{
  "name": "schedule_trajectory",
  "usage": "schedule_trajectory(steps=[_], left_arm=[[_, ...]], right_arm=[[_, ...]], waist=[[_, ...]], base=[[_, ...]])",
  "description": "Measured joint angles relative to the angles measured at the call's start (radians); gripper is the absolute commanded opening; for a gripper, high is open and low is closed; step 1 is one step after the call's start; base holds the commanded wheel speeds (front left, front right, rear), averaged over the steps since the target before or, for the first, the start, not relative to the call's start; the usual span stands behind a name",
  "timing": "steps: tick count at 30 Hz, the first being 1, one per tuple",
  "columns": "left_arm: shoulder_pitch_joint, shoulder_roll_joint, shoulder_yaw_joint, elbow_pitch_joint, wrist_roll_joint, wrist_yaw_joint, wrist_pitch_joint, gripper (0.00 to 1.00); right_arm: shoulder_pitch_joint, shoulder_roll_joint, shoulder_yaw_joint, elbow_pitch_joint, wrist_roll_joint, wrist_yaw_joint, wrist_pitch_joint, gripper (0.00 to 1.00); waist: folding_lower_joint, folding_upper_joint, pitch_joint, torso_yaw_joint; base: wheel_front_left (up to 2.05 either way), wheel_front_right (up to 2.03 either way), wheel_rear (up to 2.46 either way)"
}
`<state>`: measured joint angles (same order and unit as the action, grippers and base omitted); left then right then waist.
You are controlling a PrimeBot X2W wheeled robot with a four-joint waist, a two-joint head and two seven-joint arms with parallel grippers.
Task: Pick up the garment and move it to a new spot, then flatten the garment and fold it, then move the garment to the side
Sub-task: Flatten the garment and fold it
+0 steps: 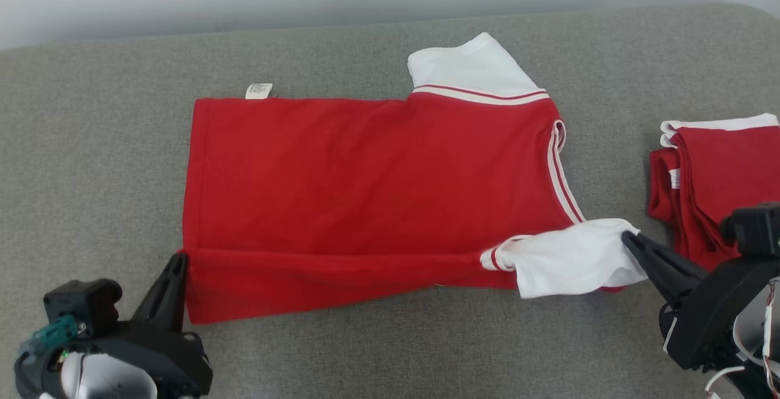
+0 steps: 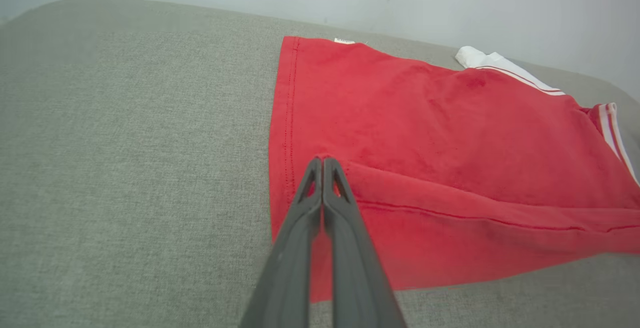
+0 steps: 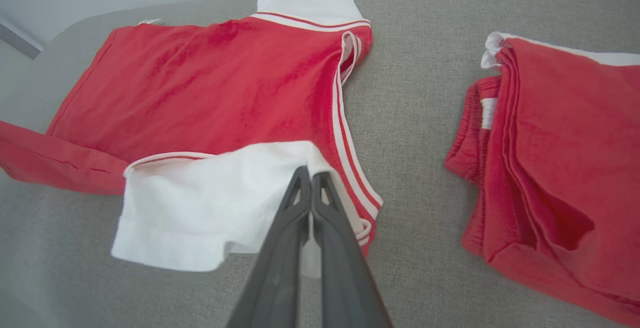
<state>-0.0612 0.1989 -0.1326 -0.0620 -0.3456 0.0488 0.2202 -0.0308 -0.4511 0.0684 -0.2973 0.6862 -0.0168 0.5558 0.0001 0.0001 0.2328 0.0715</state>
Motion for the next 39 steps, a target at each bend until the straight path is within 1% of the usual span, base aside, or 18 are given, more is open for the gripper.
schedule_trajectory(steps=[4, 10, 13, 17, 24, 27, 29, 33, 39], left_arm=[[-0.056, -0.005, -0.005, 0.019, 0.019, 0.013, 0.002, 0.00], [-0.121, -0.019, -0.037, 0.062, 0.038, 0.013, -0.002, 0.00], [-0.141, -0.027, -0.042, 0.084, 0.049, 0.014, -0.009, 0.00], [-0.169, -0.039, -0.050, 0.117, 0.060, 0.014, -0.016, 0.00], [-0.221, -0.063, -0.072, 0.165, 0.069, 0.013, -0.044, 0.00], [-0.246, -0.063, -0.068, 0.189, 0.076, 0.014, -0.060, 0.00], [-0.255, -0.063, -0.063, 0.201, 0.082, 0.021, -0.071, 0.00], [-0.275, -0.064, -0.061, 0.234, 0.083, 0.022, -0.088, 0.00], [-0.302, -0.070, -0.067, 0.279, 0.088, 0.021, -0.108, 0.00]], right_arm=[[-0.039, -0.002, 0.000, 0.041, 0.017, 0.009, 0.014, 0.00], [-0.080, -0.002, 0.006, 0.093, 0.031, 0.015, 0.026, 0.00], [-0.125, 0.002, 0.018, 0.120, 0.033, 0.020, 0.031, 0.00], [-0.184, -0.002, 0.029, 0.153, 0.035, 0.035, 0.044, 0.00], [-0.236, -0.016, 0.043, 0.207, 0.032, 0.052, 0.062, 0.00], [-0.262, -0.016, 0.056, 0.231, 0.025, 0.054, 0.069, 0.00], [-0.280, -0.015, 0.062, 0.241, 0.025, 0.061, 0.069, 0.00], [-0.320, -0.012, 0.074, 0.276, 0.018, 0.070, 0.068, 0.00], [-0.341, -0.007, 0.086, 0.316, 0.004, 0.079, 0.047, 0.00]], waist=[[0.0000, 0.0000, 0.022, 0.000], [0.0000, 0.0000, 0.044, 0.012], [0.0001, 0.0001, 0.055, 0.019], [0.0000, 0.0000, 0.065, 0.027], [-0.0001, 0.0001, 0.078, 0.052], [-0.0001, 0.0001, 0.084, 0.063], [-0.0001, 0.0001, 0.088, 0.068], [-0.0001, 0.0001, 0.095, 0.074], [-0.0001, 0.0000, 0.099, 0.078]], base=[[0.00, 0.00, 0.00], [0.00, 0.00, 0.00], [0.00, 0.00, 0.00], [0.00, 0.00, 0.00], [0.00, 0.00, 0.00], [0.00, 0.00, 0.00], [0.00, 0.00, 0.00], [0.00, 0.00, 0.00], [0.00, 0.00, 0.00]])
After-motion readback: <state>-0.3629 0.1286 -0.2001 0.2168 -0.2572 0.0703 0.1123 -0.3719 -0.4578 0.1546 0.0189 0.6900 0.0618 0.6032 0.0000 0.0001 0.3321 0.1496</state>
